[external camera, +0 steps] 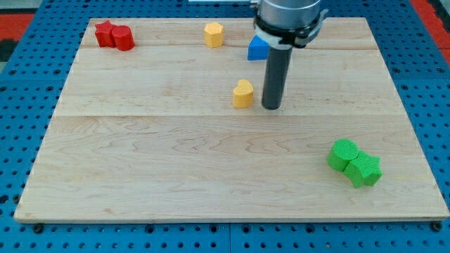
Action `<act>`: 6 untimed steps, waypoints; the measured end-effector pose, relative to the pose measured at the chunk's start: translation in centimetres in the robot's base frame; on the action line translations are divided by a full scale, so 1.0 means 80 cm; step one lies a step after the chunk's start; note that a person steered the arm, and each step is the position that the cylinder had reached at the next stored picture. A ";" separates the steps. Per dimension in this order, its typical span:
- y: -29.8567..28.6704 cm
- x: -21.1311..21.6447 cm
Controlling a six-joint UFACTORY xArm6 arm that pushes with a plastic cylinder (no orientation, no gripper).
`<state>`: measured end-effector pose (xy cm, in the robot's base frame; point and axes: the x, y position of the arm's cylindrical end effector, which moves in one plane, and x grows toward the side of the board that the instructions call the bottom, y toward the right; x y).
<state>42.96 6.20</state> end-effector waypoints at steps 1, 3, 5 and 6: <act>-0.046 -0.007; -0.091 -0.092; -0.093 -0.177; -0.086 -0.178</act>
<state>28.72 -0.69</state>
